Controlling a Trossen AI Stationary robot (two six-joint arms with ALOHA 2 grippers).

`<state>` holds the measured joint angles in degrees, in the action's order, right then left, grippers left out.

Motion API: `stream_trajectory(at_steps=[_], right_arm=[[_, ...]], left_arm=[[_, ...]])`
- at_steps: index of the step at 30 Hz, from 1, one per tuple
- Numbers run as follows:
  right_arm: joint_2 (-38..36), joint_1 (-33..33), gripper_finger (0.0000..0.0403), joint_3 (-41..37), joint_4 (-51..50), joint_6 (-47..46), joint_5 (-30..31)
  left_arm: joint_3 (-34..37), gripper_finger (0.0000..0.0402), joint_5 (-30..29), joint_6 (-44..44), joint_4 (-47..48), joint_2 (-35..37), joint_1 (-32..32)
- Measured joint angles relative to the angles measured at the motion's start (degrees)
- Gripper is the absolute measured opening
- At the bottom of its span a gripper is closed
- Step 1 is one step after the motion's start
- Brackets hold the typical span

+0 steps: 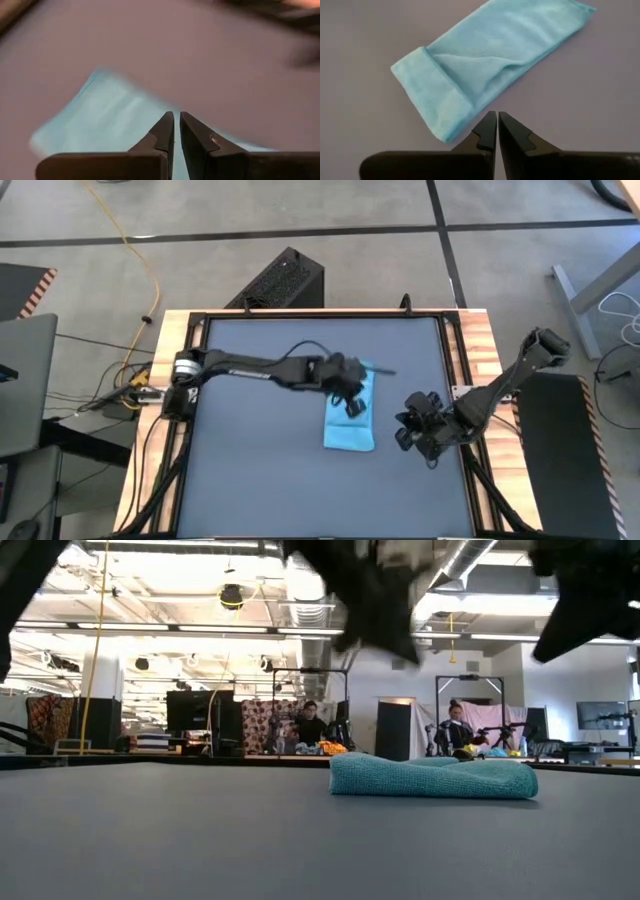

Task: Roll towel
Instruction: Roll the blue microfiber towel

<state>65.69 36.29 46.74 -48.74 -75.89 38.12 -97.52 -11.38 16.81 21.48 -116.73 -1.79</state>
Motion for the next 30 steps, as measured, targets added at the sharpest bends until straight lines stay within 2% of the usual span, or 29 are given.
stream_trajectory(at_steps=[3,6,10,12,14,18,21,23,26,30], right_arm=[[-3.5,4.4,0.0047,0.0,-6.4,-4.5,4.0],[-7.3,10.4,0.0045,0.0,-13.9,-12.7,10.6],[-12.2,19.8,0.0044,-1.8,-18.6,-22.3,22.0],[-14.5,24.4,0.0043,-3.4,-18.0,-23.9,27.2],[-15.6,28.6,0.0043,-4.7,-16.7,-23.2,31.5],[-15.1,34.9,0.0043,-7.0,-7.8,-16.6,42.4],[-13.9,38.4,0.0043,-8.5,-1.3,-11.1,51.0],[-13.2,38.5,0.0043,-8.9,-1.0,-11.1,51.6],[-12.0,36.3,0.0043,-8.9,-1.2,-11.4,47.6],[-11.8,30.9,0.0043,-8.9,4.0,-11.3,44.6]], left_arm=[[-0.1,0.002,-1.6,-4.6,-3.4,3.5,4.6],[1.2,0.002,-2.0,-5.1,-8.8,6.9,7.5],[7.3,0.002,7.0,-4.5,-20.9,12.7,8.0],[12.1,0.002,10.7,-2.7,-26.0,15.5,8.0],[18.1,0.002,12.0,-0.6,-30.2,18.2,7.9],[33.1,0.002,12.0,6.7,-44.4,24.6,8.0],[45.1,0.002,9.1,13.3,-57.4,27.9,9.3],[51.9,0.002,6.7,16.5,-65.0,29.1,10.8],[58.7,0.002,3.0,20.6,-72.7,29.7,13.5],[61.4,0.002,0.0,22.9,-73.1,29.5,16.7]])
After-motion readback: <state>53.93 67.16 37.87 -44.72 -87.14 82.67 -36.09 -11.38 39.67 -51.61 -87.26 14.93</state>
